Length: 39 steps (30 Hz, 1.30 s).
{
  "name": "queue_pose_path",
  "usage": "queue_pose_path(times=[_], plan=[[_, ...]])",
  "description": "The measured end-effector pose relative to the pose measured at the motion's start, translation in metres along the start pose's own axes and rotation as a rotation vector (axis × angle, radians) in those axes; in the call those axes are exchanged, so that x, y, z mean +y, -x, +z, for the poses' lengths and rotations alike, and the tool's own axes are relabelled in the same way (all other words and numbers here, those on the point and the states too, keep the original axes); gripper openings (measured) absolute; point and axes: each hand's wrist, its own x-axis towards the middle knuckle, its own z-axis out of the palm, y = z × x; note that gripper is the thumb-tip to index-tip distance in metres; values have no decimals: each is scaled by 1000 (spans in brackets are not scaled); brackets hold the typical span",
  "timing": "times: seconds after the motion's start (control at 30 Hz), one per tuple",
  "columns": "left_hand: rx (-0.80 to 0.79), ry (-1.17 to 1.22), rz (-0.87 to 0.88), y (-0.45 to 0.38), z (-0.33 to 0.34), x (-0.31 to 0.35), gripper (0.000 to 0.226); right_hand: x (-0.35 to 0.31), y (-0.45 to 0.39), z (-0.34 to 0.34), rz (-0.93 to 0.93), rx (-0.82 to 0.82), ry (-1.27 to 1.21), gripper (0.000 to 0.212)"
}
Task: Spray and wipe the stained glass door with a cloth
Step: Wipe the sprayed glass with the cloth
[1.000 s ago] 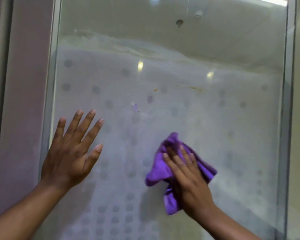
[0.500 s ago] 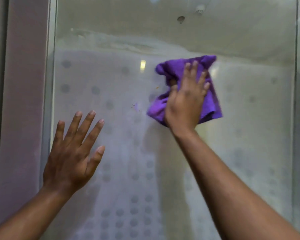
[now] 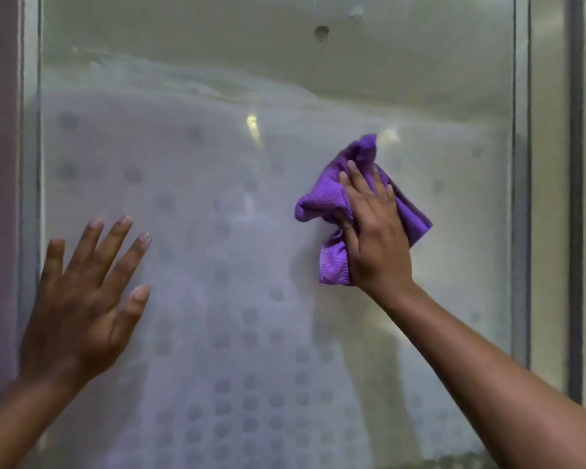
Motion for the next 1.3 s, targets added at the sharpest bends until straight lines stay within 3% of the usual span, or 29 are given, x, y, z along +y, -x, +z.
queue_pose_path(times=[0.13, 0.23, 0.3, 0.43, 0.5, 0.6, 0.73, 0.83, 0.93, 1.1, 1.3], plan=[[11, -10, 4, -2, 0, 6, 66, -10, 30, 9, 420, 252, -27, 64], [6, -9, 6, -1, 0, 5, 68, -53, 28, 32, 588, 350, -27, 67], [3, -13, 8, -1, 0, 4, 68, -79, 26, 46, 517, 305, -15, 70], [-17, -23, 3, 0, -1, 1, 67, -90, 66, 52, 62, 17, -64, 80], [-24, -30, 7, 0, -1, 2, 67, -76, 104, 45, -104, -81, -37, 73], [-23, -27, 3, -1, -2, 4, 68, -60, 168, 37, -224, -166, 33, 56], [-39, -19, -11, -2, -6, 10, 69, -50, 196, 35, -346, -263, 112, 53], [-52, -28, -24, -4, -10, 13, 70, -56, 159, 37, -307, -231, 79, 61], [-54, -28, -25, -4, -13, 13, 70, -69, 97, 40, -92, -142, 27, 76], [-34, -14, -25, -2, -10, 12, 67, -88, -28, 48, 105, 18, 84, 62], [-38, -4, -20, -5, -12, 9, 69, -137, -105, 66, 131, 59, 45, 60]])
